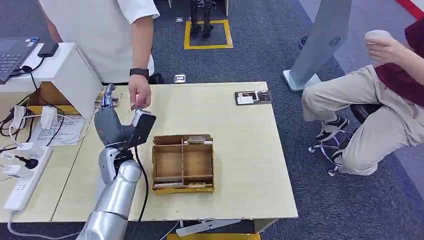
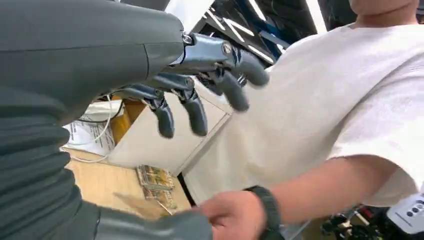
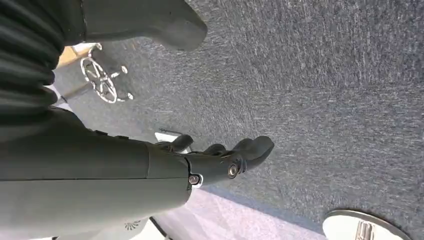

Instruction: Pass the card to the sensor for recognition and then transmit it.

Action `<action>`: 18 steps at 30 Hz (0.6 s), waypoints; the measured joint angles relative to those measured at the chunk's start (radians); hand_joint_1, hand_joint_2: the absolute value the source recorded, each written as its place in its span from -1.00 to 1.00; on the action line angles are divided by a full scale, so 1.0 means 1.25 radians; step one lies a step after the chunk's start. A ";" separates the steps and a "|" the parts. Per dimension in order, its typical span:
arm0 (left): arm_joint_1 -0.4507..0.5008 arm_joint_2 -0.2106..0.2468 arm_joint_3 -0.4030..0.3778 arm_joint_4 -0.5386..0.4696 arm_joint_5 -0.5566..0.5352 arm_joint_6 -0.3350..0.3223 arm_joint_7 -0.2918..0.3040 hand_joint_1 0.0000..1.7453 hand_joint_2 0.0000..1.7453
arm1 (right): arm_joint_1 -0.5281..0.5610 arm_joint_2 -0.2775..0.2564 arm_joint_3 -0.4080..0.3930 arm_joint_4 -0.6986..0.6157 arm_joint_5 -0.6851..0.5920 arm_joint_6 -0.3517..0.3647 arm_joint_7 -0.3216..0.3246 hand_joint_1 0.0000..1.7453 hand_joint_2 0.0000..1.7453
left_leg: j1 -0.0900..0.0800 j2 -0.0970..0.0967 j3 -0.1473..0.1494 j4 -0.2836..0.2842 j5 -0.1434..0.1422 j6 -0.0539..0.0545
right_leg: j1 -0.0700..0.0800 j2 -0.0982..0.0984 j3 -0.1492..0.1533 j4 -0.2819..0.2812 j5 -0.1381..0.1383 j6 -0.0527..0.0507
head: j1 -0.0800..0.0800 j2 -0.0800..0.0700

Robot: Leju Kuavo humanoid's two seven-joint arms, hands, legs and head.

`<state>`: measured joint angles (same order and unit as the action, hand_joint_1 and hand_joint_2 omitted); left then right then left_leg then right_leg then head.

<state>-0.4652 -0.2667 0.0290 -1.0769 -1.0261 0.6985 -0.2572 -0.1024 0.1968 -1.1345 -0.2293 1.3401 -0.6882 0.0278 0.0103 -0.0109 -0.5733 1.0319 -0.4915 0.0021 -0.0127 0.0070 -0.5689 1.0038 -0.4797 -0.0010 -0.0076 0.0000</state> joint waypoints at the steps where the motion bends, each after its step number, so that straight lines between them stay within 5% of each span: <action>1: 0.003 0.000 0.000 -0.007 0.004 0.000 -0.007 -1.00 1.00 | 0.000 0.000 0.000 0.000 0.000 0.000 0.000 -1.00 1.00 | 0.000 0.000 0.000 0.000 0.000 0.000 | 0.000 0.000 0.000 0.000 0.000 0.000 | 0.000 0.000; 8: 0.011 0.000 0.000 -0.023 0.010 0.000 -0.015 -1.00 1.00 | 0.000 0.000 0.000 0.000 -0.002 0.000 -0.001 -1.00 1.00 | 0.000 0.000 0.000 0.000 0.000 0.000 | 0.000 0.000 0.000 0.000 0.000 0.000 | 0.000 0.000; 9: 0.012 0.000 0.000 -0.026 0.016 0.000 -0.022 -1.00 -1.00 | 0.000 0.000 0.000 0.000 -0.003 0.000 -0.002 -1.00 1.00 | 0.000 0.000 0.000 0.000 0.000 0.000 | 0.000 0.000 0.000 0.000 0.000 0.000 | 0.000 0.000; 17: 0.054 -0.007 -0.002 -0.100 0.129 0.000 -0.074 -1.00 -1.00 | 0.001 0.000 0.000 0.000 -0.020 -0.001 -0.006 -1.00 1.00 | 0.000 0.000 0.000 0.000 0.000 0.000 | 0.000 0.000 0.000 0.000 0.000 0.000 | 0.000 0.000; 18: 0.065 -0.007 -0.004 -0.115 0.150 0.000 -0.086 -1.00 1.00 | 0.002 0.000 0.000 0.000 -0.024 -0.001 -0.006 -1.00 1.00 | 0.000 0.000 0.000 0.000 0.000 0.000 | 0.000 0.000 0.000 0.000 0.000 0.000 | 0.000 0.000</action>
<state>-0.3838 -0.2754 0.0244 -1.2204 -0.8384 0.6989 -0.3648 -0.0997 0.1968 -1.1349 -0.2296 1.3107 -0.6893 0.0202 0.0103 -0.0108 -0.5733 1.0318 -0.4917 0.0021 -0.0127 0.0072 -0.5689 1.0037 -0.4798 -0.0009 -0.0076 0.0000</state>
